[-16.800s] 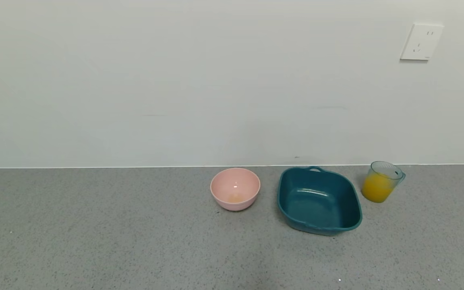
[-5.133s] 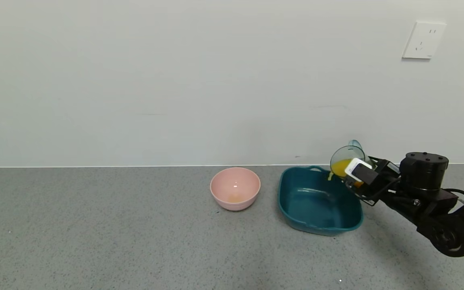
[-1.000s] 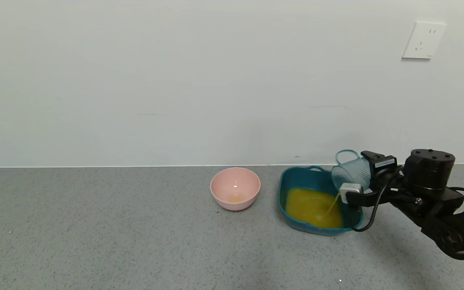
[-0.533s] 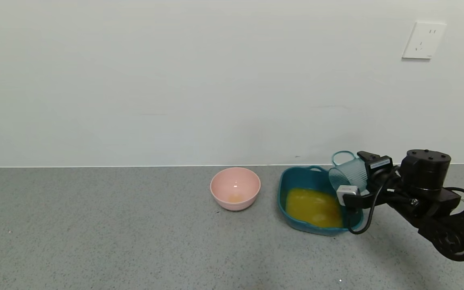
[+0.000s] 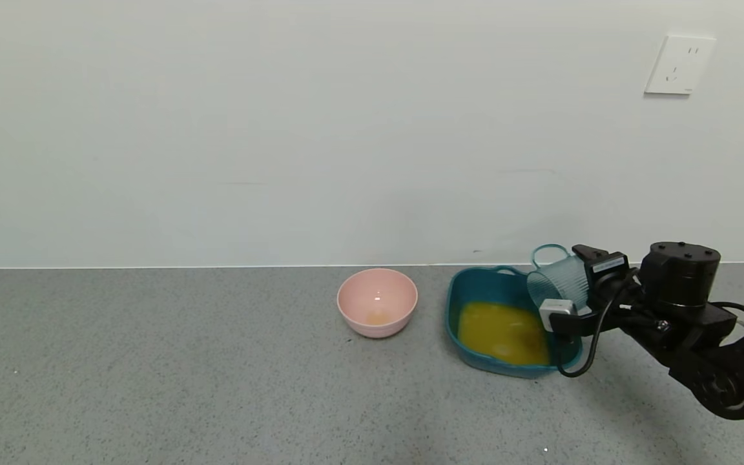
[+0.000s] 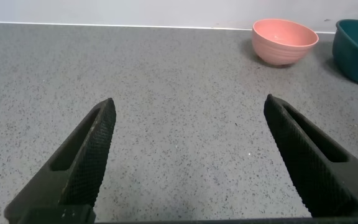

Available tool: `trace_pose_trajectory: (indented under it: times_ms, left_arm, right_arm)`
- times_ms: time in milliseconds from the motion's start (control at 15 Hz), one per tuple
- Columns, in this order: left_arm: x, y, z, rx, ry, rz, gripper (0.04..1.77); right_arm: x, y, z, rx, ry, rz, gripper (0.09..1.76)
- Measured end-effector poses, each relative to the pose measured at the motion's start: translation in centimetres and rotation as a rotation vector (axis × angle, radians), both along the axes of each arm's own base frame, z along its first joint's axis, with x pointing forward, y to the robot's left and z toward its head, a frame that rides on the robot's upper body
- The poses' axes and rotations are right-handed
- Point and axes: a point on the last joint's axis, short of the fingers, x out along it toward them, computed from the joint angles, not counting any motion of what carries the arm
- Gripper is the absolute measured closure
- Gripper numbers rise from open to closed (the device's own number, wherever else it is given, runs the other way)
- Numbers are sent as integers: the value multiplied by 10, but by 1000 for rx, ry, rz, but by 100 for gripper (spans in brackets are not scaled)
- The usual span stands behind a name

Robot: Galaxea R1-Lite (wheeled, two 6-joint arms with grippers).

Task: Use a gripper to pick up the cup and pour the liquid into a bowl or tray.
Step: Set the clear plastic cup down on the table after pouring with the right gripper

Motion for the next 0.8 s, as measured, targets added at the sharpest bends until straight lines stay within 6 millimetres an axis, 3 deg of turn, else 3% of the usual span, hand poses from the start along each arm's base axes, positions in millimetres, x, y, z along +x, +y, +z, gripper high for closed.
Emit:
trace_pose_trajectory:
  times_ms: [800]
  left_arm:
    - [0, 0, 0, 0, 0, 0, 9]
  right_arm:
    - [3, 0, -5, 32, -16, -2, 52]
